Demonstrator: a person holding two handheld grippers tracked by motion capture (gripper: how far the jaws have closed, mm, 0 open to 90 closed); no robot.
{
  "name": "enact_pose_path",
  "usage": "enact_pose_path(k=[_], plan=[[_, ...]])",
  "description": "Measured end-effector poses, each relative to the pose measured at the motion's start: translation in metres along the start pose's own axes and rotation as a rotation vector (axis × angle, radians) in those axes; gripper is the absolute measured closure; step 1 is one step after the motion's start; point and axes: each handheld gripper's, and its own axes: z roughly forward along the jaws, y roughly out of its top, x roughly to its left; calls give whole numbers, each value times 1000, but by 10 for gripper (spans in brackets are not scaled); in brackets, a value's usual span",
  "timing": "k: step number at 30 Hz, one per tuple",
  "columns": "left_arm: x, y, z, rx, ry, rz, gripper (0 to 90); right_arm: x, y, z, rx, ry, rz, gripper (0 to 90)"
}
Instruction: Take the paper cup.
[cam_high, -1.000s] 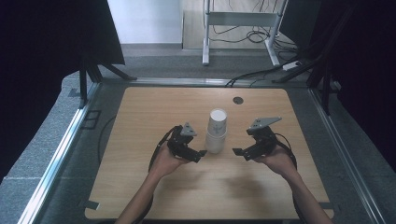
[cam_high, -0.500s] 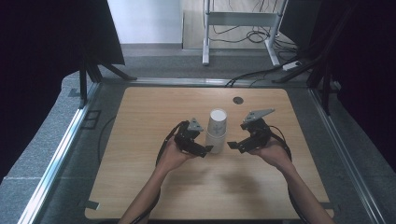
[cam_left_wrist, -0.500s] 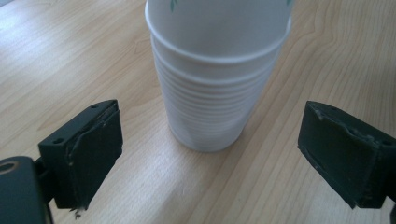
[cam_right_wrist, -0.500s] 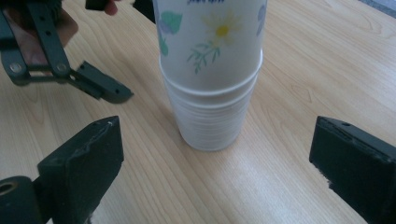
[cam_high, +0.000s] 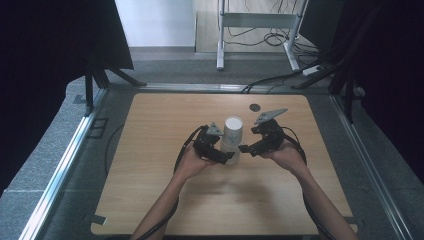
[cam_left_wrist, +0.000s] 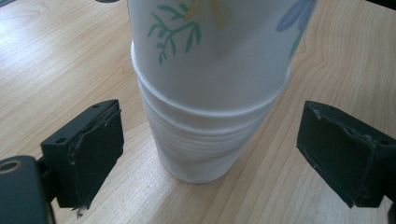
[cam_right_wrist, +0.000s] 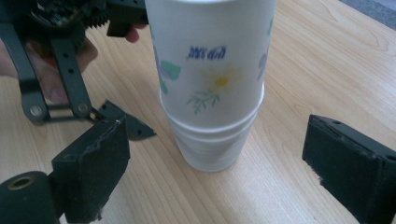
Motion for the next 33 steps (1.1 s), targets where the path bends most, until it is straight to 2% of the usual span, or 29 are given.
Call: enact_pose_path(k=[16,26,33], plan=[[5,5,11,-7,-10,-19,95,-1,26,12,29,15,-19,103],[5,5,13,-17,-14,-16,142,-4,39,21,64,26,-27,130],[4,6,12,-19,-11,4,194,-5,48,20,65,24,-38,133]])
